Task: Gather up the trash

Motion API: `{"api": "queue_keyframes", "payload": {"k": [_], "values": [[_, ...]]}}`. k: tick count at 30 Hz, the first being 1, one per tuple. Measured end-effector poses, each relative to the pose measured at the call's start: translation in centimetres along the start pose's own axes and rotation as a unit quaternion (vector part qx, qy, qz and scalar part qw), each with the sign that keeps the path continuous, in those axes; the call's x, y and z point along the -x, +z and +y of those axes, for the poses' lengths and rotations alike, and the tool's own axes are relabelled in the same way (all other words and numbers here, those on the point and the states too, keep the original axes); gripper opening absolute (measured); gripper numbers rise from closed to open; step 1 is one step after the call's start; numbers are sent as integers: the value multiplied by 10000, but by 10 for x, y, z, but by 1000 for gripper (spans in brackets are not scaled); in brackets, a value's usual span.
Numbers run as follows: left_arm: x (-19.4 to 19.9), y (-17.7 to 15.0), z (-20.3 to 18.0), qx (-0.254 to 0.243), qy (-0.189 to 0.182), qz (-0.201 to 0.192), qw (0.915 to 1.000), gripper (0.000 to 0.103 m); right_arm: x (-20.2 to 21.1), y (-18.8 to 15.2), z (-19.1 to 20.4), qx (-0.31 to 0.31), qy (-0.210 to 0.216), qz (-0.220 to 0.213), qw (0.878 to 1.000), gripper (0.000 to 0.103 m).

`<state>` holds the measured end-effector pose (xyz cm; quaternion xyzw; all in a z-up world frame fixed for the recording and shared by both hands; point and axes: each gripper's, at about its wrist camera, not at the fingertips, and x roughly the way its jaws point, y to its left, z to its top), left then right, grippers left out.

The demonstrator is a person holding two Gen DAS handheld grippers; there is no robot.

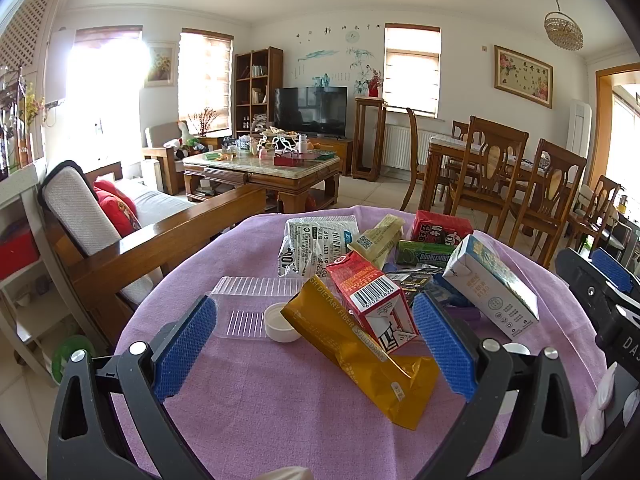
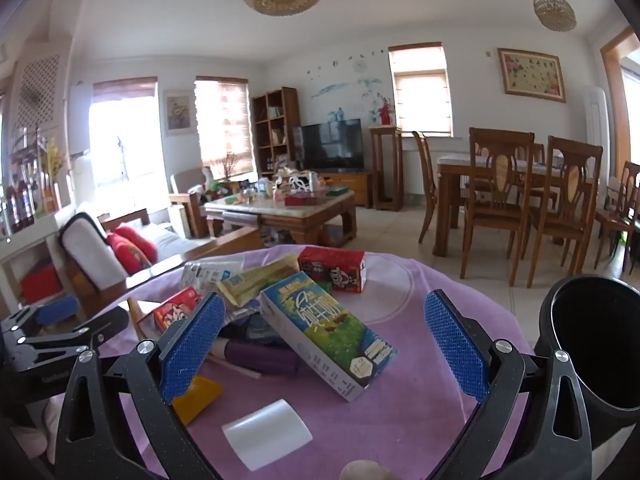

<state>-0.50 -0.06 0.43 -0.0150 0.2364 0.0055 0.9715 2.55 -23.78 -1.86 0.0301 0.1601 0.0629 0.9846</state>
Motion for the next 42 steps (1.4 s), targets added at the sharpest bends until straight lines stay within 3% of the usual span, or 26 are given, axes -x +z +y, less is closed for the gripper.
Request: {"api": "queue_keyframes", "payload": {"k": [42], "values": [[-1, -1, 1, 8, -5, -13, 10000, 98, 1, 2, -3, -50, 11, 16, 10000, 98]]}}
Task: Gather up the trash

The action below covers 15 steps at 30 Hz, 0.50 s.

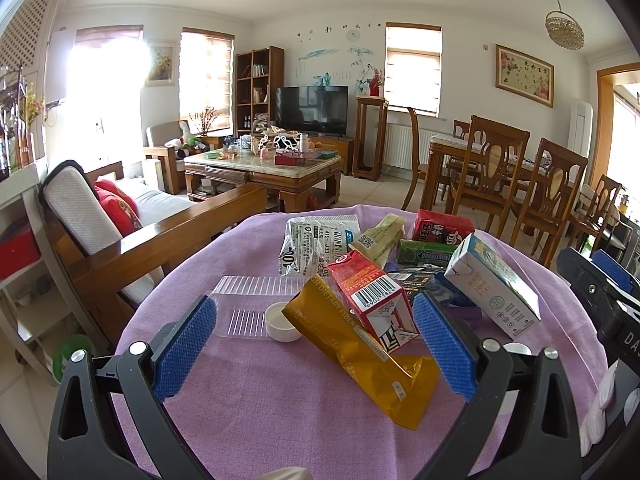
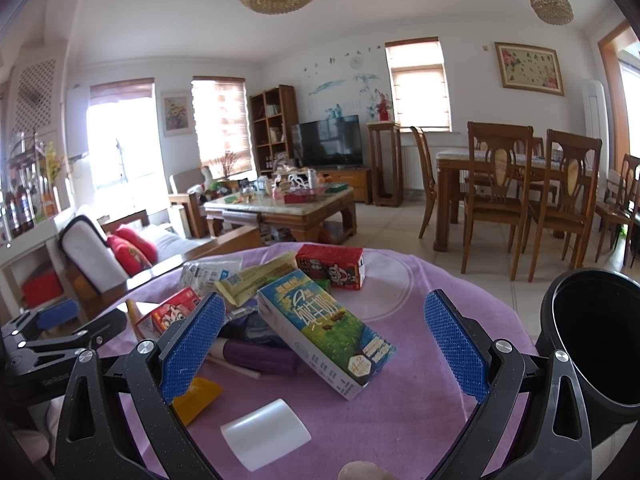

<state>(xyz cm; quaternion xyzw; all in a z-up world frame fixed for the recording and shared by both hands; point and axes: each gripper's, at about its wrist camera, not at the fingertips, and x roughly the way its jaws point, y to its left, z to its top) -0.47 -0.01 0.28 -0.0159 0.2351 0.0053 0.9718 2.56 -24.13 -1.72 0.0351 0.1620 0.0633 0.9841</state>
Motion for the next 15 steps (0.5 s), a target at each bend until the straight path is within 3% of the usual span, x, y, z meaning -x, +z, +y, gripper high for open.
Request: {"api": "queue_keyframes", "payload": {"k": [3, 6, 9, 12, 15], "values": [[-1, 1, 3, 83, -40, 55, 9999, 98, -13, -2, -10, -160, 170, 221, 9995, 98], [-9, 10, 15, 67, -697, 283, 9971, 98, -28, -1, -19, -202, 420, 581, 9972, 98], [-22, 41, 29, -218, -1044, 404, 9935, 98, -44, 12, -26, -17, 712, 784, 9944, 98], [-58, 74, 43, -380, -1580, 837, 9832, 98, -64, 26, -28, 215, 1074, 1232, 9863, 98], [-111, 93, 46, -569, -1597, 1302, 9769, 98, -84, 30, -24, 399, 1394, 1523, 9776, 98]]}}
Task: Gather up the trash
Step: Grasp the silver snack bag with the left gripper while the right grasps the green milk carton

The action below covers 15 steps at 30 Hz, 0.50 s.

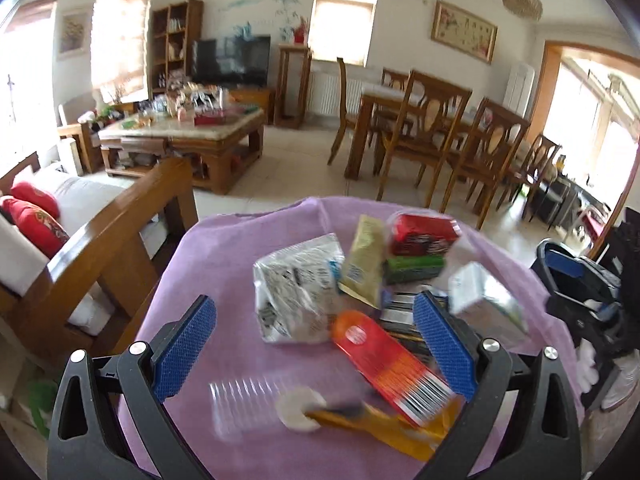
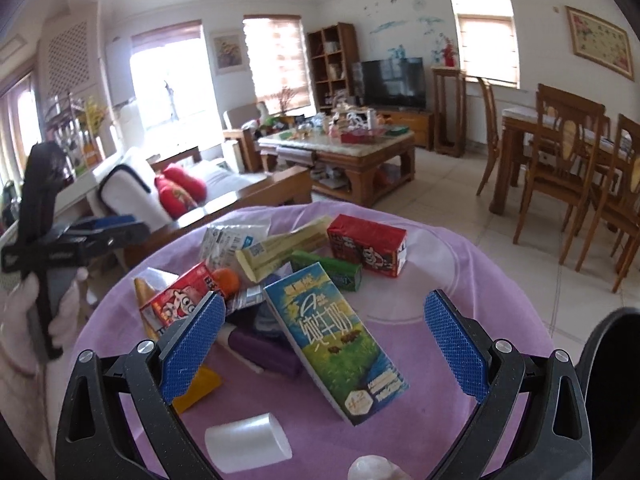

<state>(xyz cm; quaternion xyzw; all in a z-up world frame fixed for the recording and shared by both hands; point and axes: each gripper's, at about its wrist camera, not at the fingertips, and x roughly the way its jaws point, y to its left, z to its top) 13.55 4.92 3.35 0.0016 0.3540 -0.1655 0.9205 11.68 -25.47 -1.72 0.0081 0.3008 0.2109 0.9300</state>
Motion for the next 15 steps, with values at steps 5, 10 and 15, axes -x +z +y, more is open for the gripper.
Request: {"api": "queue_keyframes", "payload": {"k": [5, 10, 15], "values": [[-66, 12, 20, 396, -482, 761, 9951, 97, -37, -3, -5, 266, 48, 579, 9980, 98], [-95, 5, 36, 815, -696, 1041, 9888, 75, -58, -9, -12, 200, 165, 747, 9969, 91], [-98, 5, 45, 1110, -776, 1087, 9848, 48, -71, -14, -15, 154, 182, 936, 9953, 66]]}}
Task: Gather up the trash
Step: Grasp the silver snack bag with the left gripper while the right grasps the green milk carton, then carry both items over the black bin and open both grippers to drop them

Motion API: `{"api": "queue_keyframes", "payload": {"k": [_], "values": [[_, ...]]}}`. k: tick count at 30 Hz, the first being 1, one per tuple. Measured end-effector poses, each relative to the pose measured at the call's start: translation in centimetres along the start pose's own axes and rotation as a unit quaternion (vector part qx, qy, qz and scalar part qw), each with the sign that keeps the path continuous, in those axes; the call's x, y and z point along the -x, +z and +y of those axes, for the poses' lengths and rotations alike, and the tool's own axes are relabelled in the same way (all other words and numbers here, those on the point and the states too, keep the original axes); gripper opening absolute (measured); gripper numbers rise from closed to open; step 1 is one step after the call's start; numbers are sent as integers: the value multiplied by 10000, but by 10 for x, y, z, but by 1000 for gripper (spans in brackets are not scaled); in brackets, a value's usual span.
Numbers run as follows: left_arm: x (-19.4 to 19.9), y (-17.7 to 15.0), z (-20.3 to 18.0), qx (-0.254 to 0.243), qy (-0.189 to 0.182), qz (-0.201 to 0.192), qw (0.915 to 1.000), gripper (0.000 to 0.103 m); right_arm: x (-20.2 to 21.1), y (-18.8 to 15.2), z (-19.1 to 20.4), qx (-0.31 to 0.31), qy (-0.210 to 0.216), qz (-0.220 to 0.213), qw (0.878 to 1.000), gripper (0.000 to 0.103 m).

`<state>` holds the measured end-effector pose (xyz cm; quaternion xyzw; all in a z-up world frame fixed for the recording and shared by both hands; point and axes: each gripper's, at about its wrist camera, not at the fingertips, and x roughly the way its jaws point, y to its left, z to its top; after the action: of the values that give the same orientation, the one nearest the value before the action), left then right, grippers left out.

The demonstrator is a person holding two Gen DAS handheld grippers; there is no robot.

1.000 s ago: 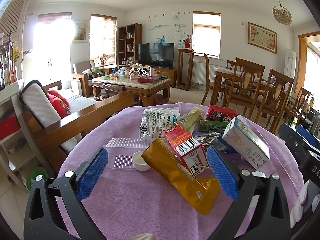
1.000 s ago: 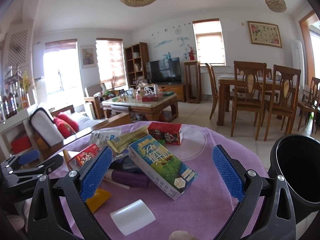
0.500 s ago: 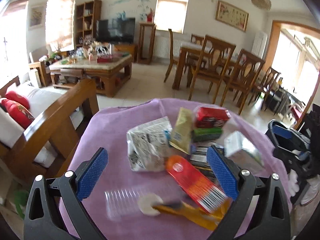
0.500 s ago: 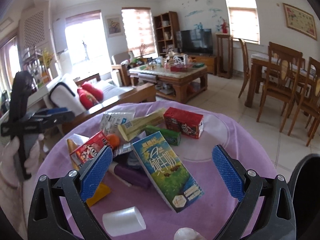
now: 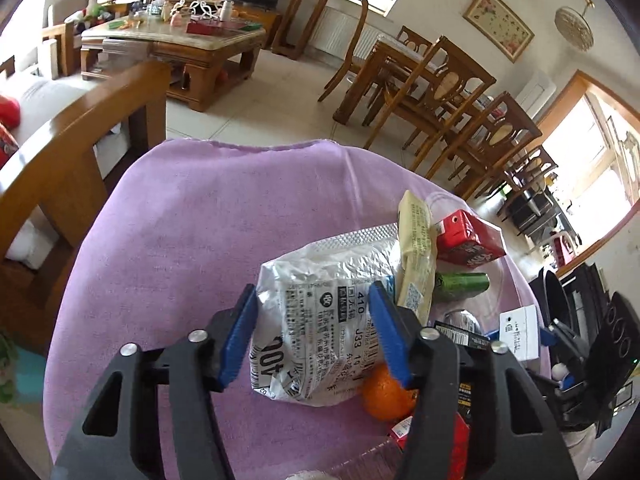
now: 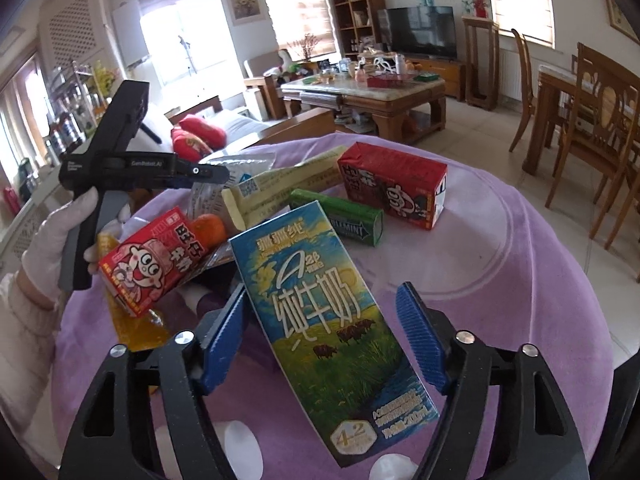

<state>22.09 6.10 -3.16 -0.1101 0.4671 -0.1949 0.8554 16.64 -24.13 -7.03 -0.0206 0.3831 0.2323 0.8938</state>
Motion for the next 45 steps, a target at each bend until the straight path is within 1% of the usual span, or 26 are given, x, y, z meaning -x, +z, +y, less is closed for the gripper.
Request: {"api": "queue_keyframes", "payload": {"k": [1, 2, 3, 6, 10, 12, 13, 15, 18, 20, 21, 23, 26, 27, 30, 34, 36, 38, 40, 43, 45], "values": [[0, -1, 0, 13, 7, -14, 10000, 45, -1, -1, 0, -8, 5, -1, 10000, 63], [1, -2, 0, 26, 10, -19, 10000, 38, -1, -1, 2, -29, 36, -1, 10000, 57], [2, -4, -1, 38, 27, -52, 10000, 29, 1, -2, 2, -62, 66, -23, 10000, 54], [8, -8, -3, 66, 58, -194, 9998, 21, 4, -3, 5, -135, 69, -75, 9999, 52], [25, -14, -9, 55, -5, -441, 9990, 16, 12, -7, 6, -271, 132, -179, 9994, 50], [40, -17, -15, 68, -103, -666, 9977, 14, 21, -10, 5, -396, 214, -258, 9987, 50], [49, -19, -18, 49, -95, -802, 9967, 13, 26, -11, 5, -441, 218, -317, 9983, 50], [68, -21, -27, -3, -13, -1089, 9940, 13, 39, -13, 5, -521, 217, -448, 9974, 50], [95, -24, -38, -21, -53, -1459, 9893, 13, 59, -16, 4, -667, 308, -690, 9949, 50], [113, -28, -47, -75, 15, -1697, 9855, 13, 75, -19, 2, -707, 286, -874, 9933, 50], [120, -29, -51, -102, 26, -1781, 9840, 13, 80, -21, 2, -705, 281, -903, 9930, 50], [131, -33, -61, -134, -86, -1870, 9822, 13, 88, -26, 3, -772, 329, -909, 9923, 50], [143, -37, -82, -287, -179, -1914, 9809, 13, 108, -32, -4, -914, 451, -1031, 9894, 50], [145, -39, -90, -363, -192, -1932, 9803, 13, 118, -35, -7, -933, 435, -1096, 9886, 50], [149, -43, -120, -592, -346, -1954, 9783, 13, 147, -44, -19, -978, 312, -1294, 9863, 50], [136, -44, -170, -915, -675, -1819, 9767, 13, 189, -66, -49, -1160, 90, -1527, 9814, 50], [122, -46, -200, -1093, -861, -1726, 9751, 13, 209, -80, -71, -1295, -79, -1617, 9783, 50], [106, -48, -230, -1238, -1122, -1593, 9730, 13, 226, -97, -94, -1468, -289, -1678, 9744, 50], [87, -55, -260, -1408, -1280, -1472, 9706, 13, 243, -115, -120, -1693, -493, -1714, 9693, 50], [51, -64, -305, -1650, -1552, -1232, 9662, 13, 262, -143, -160, -2025, -822, -1745, 9601, 50], [26, -72, -332, -1772, -1699, -1056, 9636, 13, 270, -162, -184, -2220, -1062, -1685, 9545, 50]]}}
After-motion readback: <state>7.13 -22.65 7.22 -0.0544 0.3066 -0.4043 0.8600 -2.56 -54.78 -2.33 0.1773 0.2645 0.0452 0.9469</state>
